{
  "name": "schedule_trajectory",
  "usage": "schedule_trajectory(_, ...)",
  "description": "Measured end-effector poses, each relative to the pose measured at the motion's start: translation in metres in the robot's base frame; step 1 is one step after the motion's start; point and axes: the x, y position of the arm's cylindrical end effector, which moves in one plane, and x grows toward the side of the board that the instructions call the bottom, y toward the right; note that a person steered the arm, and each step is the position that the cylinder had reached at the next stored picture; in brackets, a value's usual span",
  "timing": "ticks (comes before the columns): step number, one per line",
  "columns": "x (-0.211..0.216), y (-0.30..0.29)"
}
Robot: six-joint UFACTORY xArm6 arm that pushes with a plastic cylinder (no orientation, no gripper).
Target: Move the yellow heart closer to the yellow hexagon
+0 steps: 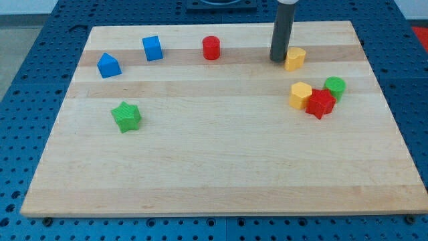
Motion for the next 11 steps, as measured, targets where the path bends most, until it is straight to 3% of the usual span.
schedule_trajectory(2,-0.063,0.015)
schedule_trajectory(3,-0.058,0.023)
schedule_trajectory(5,0.007,0.031)
schedule_trajectory(7,0.035,0.050)
schedule_trajectory(11,0.045,0.067)
